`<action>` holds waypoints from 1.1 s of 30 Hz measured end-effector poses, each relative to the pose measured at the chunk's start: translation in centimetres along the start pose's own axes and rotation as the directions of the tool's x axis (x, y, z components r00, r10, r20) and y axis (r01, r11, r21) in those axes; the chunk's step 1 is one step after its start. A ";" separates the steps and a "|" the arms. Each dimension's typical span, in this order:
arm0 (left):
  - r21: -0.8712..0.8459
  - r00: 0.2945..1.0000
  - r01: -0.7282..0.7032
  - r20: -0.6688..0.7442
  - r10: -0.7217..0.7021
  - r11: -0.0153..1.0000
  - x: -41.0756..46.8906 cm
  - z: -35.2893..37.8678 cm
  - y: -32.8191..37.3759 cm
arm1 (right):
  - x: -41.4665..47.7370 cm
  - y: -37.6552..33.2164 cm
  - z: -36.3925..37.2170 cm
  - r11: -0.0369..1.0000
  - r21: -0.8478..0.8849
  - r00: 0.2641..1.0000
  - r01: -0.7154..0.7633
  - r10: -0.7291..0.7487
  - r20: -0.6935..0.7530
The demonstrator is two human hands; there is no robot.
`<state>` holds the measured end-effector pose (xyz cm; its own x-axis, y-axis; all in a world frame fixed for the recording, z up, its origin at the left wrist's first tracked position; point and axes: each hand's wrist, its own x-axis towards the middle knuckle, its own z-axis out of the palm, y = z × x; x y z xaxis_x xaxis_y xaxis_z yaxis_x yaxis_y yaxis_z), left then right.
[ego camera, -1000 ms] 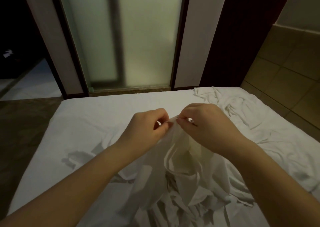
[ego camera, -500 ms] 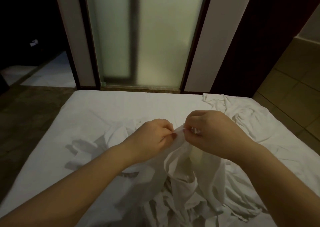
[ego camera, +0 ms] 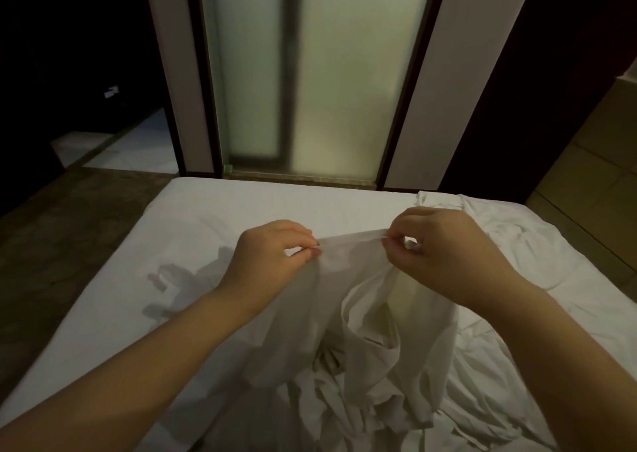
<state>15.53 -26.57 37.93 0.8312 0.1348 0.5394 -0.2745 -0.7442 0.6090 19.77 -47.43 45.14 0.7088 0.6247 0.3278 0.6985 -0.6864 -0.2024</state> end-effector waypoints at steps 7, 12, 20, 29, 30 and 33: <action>-0.065 0.994 0.104 0.048 -0.101 0.992 -1.5 -0.5 3.0 | -1.5 1.4 -0.6 0.998 -0.024 0.994 0.057 -0.059 -0.091; 0.063 0.954 0.061 0.290 -0.077 0.996 -2.6 0.2 4.0 | -2.6 2.0 -0.7 0.986 -0.080 0.976 0.148 -0.158 -0.149; 0.012 0.926 -0.088 0.370 0.077 0.996 -2.0 2.4 4.3 | -4.4 3.2 -2.3 0.993 -0.085 0.976 0.079 -0.095 -0.195; -0.139 0.888 -0.205 0.389 0.244 0.969 0.7 5.0 5.8 | -6.6 5.4 -4.0 0.978 -0.100 0.909 -0.181 0.128 -0.396; -0.161 0.886 -0.189 0.398 0.239 0.969 1.0 5.2 6.1 | -6.8 5.6 -4.3 0.971 -0.093 0.895 -0.222 0.165 -0.413; -0.241 0.865 -0.100 0.458 0.204 0.965 1.5 5.7 6.2 | -7.2 5.8 -4.7 0.948 -0.074 0.858 -0.309 0.244 -0.452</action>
<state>17.83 -34.73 39.23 0.8845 -0.3349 0.3248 -0.4648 -0.5744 0.6738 18.31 -57.67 45.97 0.7341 0.2003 0.6489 0.4364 -0.8712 -0.2248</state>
